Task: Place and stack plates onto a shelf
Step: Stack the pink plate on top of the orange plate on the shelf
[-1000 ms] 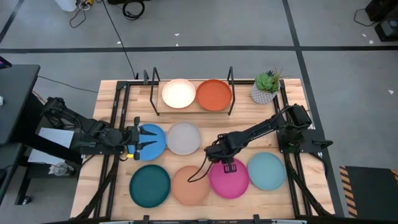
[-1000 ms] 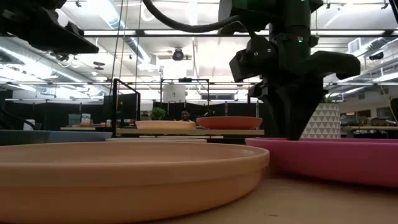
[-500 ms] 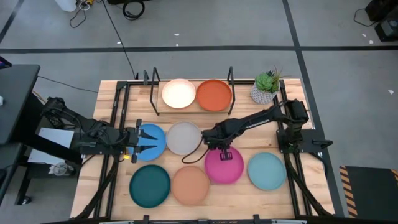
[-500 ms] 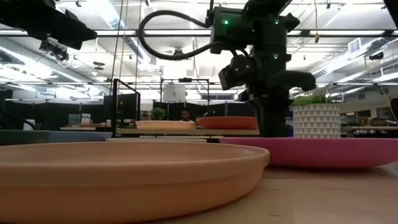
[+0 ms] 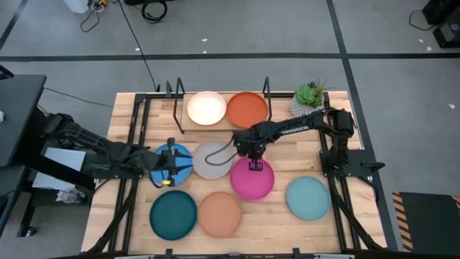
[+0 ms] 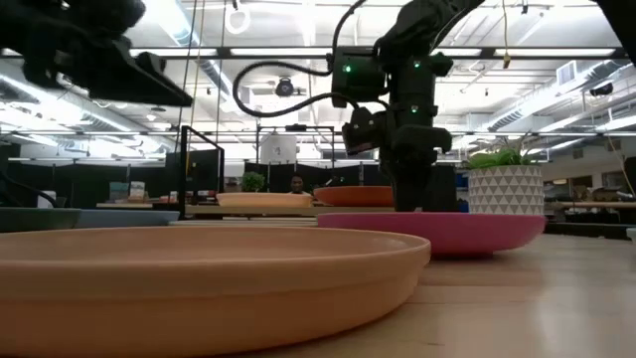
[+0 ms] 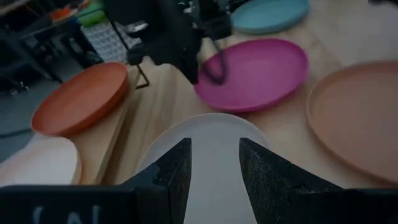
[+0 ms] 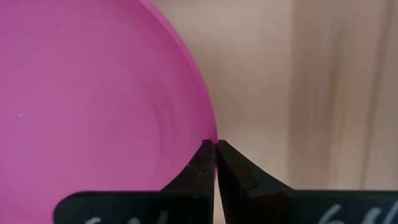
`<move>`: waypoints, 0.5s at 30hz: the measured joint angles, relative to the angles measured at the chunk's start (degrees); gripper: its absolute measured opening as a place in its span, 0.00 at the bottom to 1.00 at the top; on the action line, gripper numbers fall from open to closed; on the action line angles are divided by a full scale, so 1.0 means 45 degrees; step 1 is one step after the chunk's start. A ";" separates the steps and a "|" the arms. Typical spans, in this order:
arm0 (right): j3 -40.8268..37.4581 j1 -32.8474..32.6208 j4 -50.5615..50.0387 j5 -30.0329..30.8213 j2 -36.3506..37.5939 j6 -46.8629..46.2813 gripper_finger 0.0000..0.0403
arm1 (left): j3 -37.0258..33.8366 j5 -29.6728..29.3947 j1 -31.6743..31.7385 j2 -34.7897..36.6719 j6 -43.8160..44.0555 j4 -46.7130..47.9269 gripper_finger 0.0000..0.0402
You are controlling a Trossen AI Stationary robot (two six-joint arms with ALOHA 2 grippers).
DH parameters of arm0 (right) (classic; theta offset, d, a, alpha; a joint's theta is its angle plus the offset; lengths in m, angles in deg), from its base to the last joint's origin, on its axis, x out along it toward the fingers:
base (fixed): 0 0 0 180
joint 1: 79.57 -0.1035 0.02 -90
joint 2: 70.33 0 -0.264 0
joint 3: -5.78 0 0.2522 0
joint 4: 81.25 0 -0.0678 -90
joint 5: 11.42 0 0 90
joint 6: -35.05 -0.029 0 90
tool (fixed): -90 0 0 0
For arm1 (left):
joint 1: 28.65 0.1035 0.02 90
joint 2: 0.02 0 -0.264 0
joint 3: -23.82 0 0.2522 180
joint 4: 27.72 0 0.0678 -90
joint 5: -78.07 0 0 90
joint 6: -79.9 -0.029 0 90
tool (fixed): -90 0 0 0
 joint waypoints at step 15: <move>-0.0006 0.0768 -0.0142 -0.0380 0.0000 0.0305 0.02 | 0.2128 0.2012 0.1715 -0.4409 -0.1562 -0.0742 0.35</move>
